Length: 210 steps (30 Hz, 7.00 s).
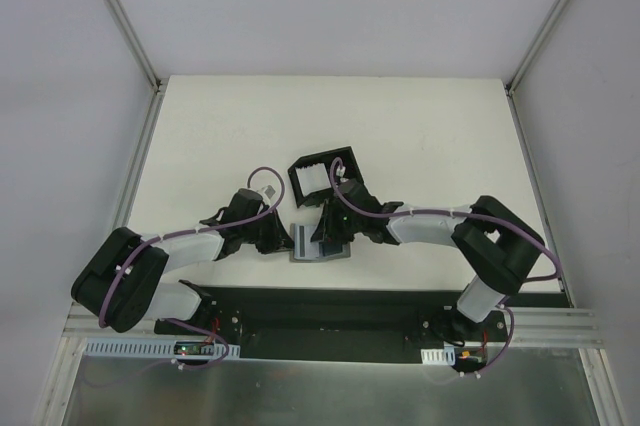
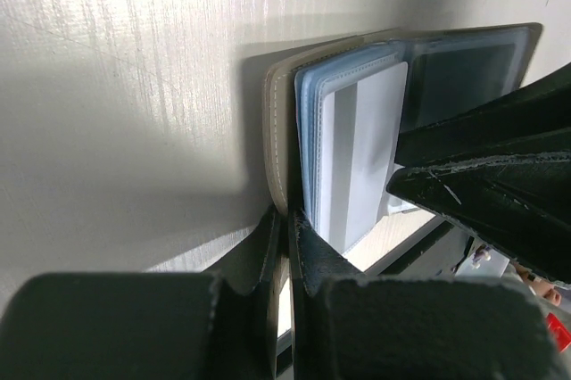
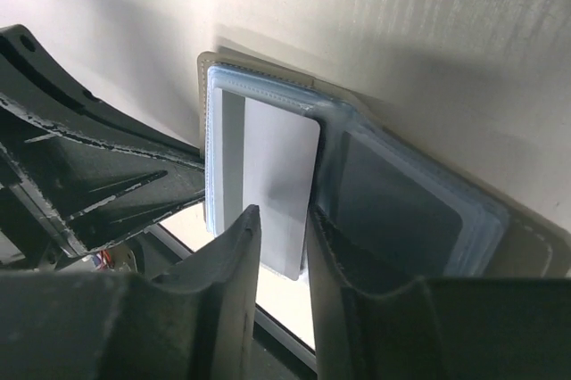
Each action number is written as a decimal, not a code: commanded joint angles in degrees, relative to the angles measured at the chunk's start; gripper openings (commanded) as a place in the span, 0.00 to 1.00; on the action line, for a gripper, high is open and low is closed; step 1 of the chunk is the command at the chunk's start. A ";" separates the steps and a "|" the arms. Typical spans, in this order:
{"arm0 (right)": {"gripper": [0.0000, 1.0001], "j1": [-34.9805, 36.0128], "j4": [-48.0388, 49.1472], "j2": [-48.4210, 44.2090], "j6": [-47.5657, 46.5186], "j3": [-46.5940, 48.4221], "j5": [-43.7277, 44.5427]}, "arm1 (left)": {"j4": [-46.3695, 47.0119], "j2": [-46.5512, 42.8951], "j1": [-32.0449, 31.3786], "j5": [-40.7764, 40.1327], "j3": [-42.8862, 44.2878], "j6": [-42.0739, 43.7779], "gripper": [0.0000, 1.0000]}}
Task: Put the credit cards into the card holder
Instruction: Insert the credit card into the card holder, then pick up the credit card from the storage box, then turn over the card slot in the card holder.
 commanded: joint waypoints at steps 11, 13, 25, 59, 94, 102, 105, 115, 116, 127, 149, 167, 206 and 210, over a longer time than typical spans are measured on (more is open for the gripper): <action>0.34 0.77 5.44 -2.07 0.50 -0.93 -0.15 | -8.61 0.41 -0.13 -4.96 -2.10 3.45 0.00; 0.39 0.68 1.32 -4.53 -1.26 -0.76 2.05 | -8.87 -0.12 -0.13 -4.96 -2.10 3.53 0.00; 0.61 -1.69 -15.93 -13.86 -13.21 8.20 10.68 | -13.09 -6.09 -0.13 -4.78 -0.17 4.06 0.00; 0.79 -15.58 -26.84 8.55 -25.52 35.01 0.75 | -16.43 -10.14 -0.13 -5.48 1.42 4.68 0.00; 0.65 -18.13 -24.02 18.75 -21.57 41.08 -13.85 | -16.43 -8.64 -0.04 -5.92 1.59 5.55 0.00; 0.51 -18.21 -23.32 17.87 -21.13 39.59 -14.11 | -16.43 -8.29 -0.04 -5.92 1.59 5.73 0.00; 0.46 -18.39 -23.32 17.87 -21.04 39.58 -14.20 | -16.43 -8.29 -0.04 -5.92 1.51 5.64 0.00; 0.31 -18.57 -23.14 16.82 -20.69 39.15 -14.20 | -16.43 -7.50 -0.12 -6.01 1.68 5.91 0.00; 0.30 -18.57 -23.14 16.73 -20.69 39.06 -14.20 | -16.35 -7.33 -0.13 -5.92 1.68 6.00 0.00; 0.20 -19.79 -23.58 16.20 -21.30 37.65 -13.06 | -16.08 -6.89 -0.04 -5.84 1.68 6.00 0.00; 0.14 -19.27 -29.73 21.39 -24.64 43.01 -7.34 | -15.73 -5.30 -0.04 -5.13 2.30 6.52 0.00; 0.12 -17.95 -36.59 25.87 -27.81 50.22 -3.21 | -15.38 -4.34 -0.04 -5.04 2.30 6.87 0.00; 0.00 9.12 -13.91 -15.17 -1.26 8.29 29.83 | -30.13 -23.68 -2.59 -2.13 12.75 3.44 0.00; 0.00 10.70 -13.13 -15.09 -1.18 8.82 30.80 | -31.02 -21.83 -3.46 -3.54 13.02 2.83 0.00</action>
